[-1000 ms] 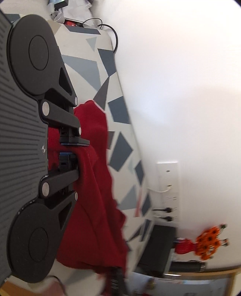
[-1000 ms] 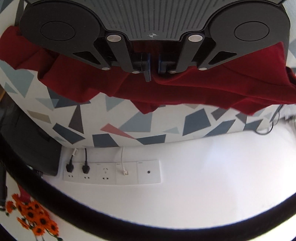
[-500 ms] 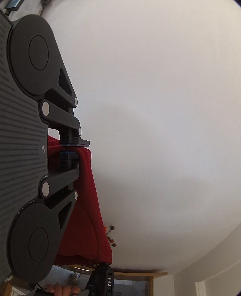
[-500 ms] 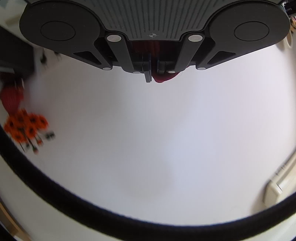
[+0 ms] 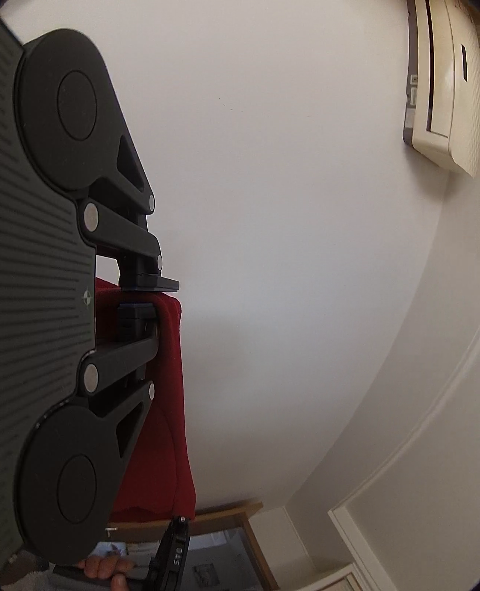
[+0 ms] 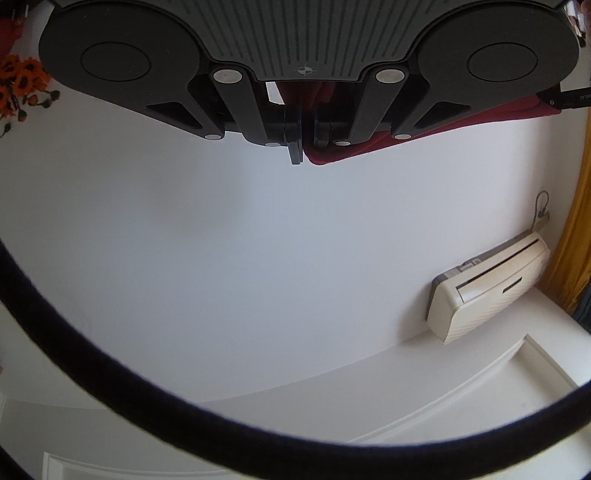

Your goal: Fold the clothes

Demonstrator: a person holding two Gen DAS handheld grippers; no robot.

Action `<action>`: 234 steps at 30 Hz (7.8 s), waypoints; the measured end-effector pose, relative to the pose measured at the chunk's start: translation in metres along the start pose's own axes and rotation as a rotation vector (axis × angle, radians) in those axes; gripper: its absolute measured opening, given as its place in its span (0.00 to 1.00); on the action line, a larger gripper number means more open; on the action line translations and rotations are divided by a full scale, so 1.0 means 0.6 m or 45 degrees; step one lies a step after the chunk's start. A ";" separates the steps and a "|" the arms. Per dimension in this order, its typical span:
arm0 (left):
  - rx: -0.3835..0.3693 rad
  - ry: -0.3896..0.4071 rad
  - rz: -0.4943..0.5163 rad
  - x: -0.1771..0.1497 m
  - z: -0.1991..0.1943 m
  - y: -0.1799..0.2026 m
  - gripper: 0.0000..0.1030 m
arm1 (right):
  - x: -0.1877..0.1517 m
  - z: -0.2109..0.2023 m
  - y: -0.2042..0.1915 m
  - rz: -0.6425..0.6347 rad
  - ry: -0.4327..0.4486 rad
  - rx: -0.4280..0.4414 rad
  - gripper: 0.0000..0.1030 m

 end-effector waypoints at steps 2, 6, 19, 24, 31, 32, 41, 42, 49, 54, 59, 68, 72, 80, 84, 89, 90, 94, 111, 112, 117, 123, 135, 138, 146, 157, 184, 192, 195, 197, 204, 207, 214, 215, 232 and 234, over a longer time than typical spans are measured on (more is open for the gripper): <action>-0.090 -0.016 -0.044 0.016 -0.020 0.005 0.06 | 0.018 -0.025 0.001 -0.005 0.036 0.005 0.05; -0.208 -0.013 -0.120 0.038 -0.046 0.010 0.06 | 0.055 -0.064 -0.004 -0.034 0.112 0.029 0.05; 0.249 -0.371 0.017 -0.167 0.108 -0.046 0.06 | -0.162 0.057 0.028 -0.233 -0.344 -0.072 0.05; 0.395 -0.653 0.177 -0.381 0.219 -0.071 0.06 | -0.358 0.101 0.069 -0.261 -0.661 -0.143 0.05; 0.444 -1.300 0.086 -0.723 0.267 -0.115 0.40 | -0.671 0.050 0.106 -0.358 -1.276 -0.153 0.27; 0.444 -1.366 0.082 -0.751 0.261 -0.115 0.56 | -0.704 0.034 0.112 -0.339 -1.352 -0.146 0.31; 0.395 -1.637 -0.376 -0.803 0.086 -0.098 0.72 | -0.751 -0.076 0.109 -0.017 -1.572 -0.221 0.58; 0.389 -1.646 -0.438 -0.801 0.065 -0.096 0.73 | -0.747 -0.093 0.112 0.031 -1.580 -0.219 0.59; 0.431 -1.665 -0.582 -0.830 0.033 -0.085 0.74 | -0.760 -0.174 0.091 0.012 -1.696 -0.162 0.63; 0.390 -1.629 -0.647 -0.842 0.049 -0.077 0.71 | -0.786 -0.167 0.072 0.034 -1.681 -0.144 0.59; 0.470 -1.589 -0.769 -0.838 0.041 -0.114 0.12 | -0.814 -0.136 0.067 0.074 -1.691 -0.189 0.46; 0.819 -1.364 -0.744 -0.760 -0.012 -0.220 0.07 | -0.796 -0.154 0.097 0.124 -1.723 -0.322 0.09; 0.997 -1.256 -0.687 -0.721 -0.039 -0.261 0.07 | -0.781 -0.169 0.100 0.169 -1.756 -0.420 0.07; 1.109 -1.234 -0.703 -0.701 -0.052 -0.257 0.51 | -0.761 -0.184 0.096 0.364 -1.784 -0.570 0.32; 0.967 -1.197 -0.670 -0.686 -0.027 -0.254 0.58 | -0.718 -0.172 0.098 0.443 -1.646 -0.625 0.36; 0.666 -1.148 -0.413 -0.632 0.030 -0.225 0.60 | -0.640 -0.133 0.104 0.376 -1.414 -0.666 0.36; 0.600 -1.149 -0.339 -0.624 0.044 -0.216 0.62 | -0.623 -0.121 0.104 0.328 -1.381 -0.665 0.36; 0.349 -1.179 -0.082 -0.619 0.083 -0.182 0.70 | -0.589 -0.078 0.088 0.153 -1.332 -0.627 0.41; 0.247 -1.521 0.109 -0.816 0.212 -0.178 0.13 | -0.805 0.079 0.080 -0.235 -1.584 -0.087 0.22; 0.254 -1.546 0.137 -0.816 0.219 -0.178 0.11 | -0.805 0.089 0.081 -0.238 -1.581 -0.047 0.10; 0.297 -1.447 0.222 -0.767 0.255 -0.181 0.09 | -0.773 0.146 0.138 -0.017 -1.467 -0.015 0.04; 0.591 -1.261 0.120 -0.781 0.385 -0.279 0.19 | -0.852 0.302 0.216 0.083 -1.320 -0.290 0.20; 0.462 -1.552 -0.163 -0.814 0.248 -0.251 0.68 | -0.864 0.130 0.174 0.236 -1.537 -0.315 0.48; 0.406 -1.621 -0.234 -0.822 0.203 -0.226 0.75 | -0.847 0.071 0.131 0.231 -1.594 -0.261 0.48; 0.375 -1.649 -0.243 -0.877 0.170 -0.194 0.77 | -0.894 0.000 0.075 0.093 -1.732 -0.450 0.46; 0.326 -1.674 -0.255 -0.852 0.135 -0.180 0.19 | -0.866 -0.052 0.052 0.190 -1.700 -0.462 0.12; 0.313 -1.680 -0.440 -0.816 0.022 -0.164 0.24 | -0.844 -0.072 0.046 0.316 -1.753 -0.523 0.13; 0.354 -1.605 -0.490 -0.790 0.019 -0.179 0.47 | -0.826 -0.039 0.048 0.338 -1.733 -0.473 0.42; 0.337 -1.541 -0.482 -0.766 0.030 -0.189 0.48 | -0.803 -0.002 0.062 0.324 -1.671 -0.469 0.41; 0.321 -1.494 -0.486 -0.748 0.047 -0.199 0.48 | -0.782 0.032 0.085 0.354 -1.592 -0.491 0.41; 0.310 -1.315 -0.425 -0.683 0.126 -0.238 0.67 | -0.702 0.168 0.173 0.320 -1.312 -0.597 0.41; 0.321 -1.334 -0.356 -0.692 0.152 -0.256 0.69 | -0.707 0.217 0.181 0.159 -1.336 -0.518 0.41; 0.447 -1.579 -0.343 -0.792 0.138 -0.297 0.69 | -0.866 0.265 0.136 0.010 -1.582 -0.244 0.40; 0.462 -1.604 -0.349 -0.803 0.128 -0.298 0.69 | -0.888 0.267 0.119 0.018 -1.601 -0.187 0.40; 0.651 -1.652 0.091 -0.825 0.115 -0.300 0.06 | -0.996 0.406 0.066 -0.029 -1.698 0.067 0.08; 0.736 -1.624 0.096 -0.822 0.127 -0.341 0.06 | -0.996 0.443 0.083 0.046 -1.643 -0.004 0.10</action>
Point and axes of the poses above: each gripper's, at about its wrist camera, not at the fingertips, and z roughly the way its jaws point, y to its right, x to its top, the point moved 3 cm from there along z, roughly the way its jaws point, and after that the axes turned 8 degrees about -z, right-handed, at the moved point
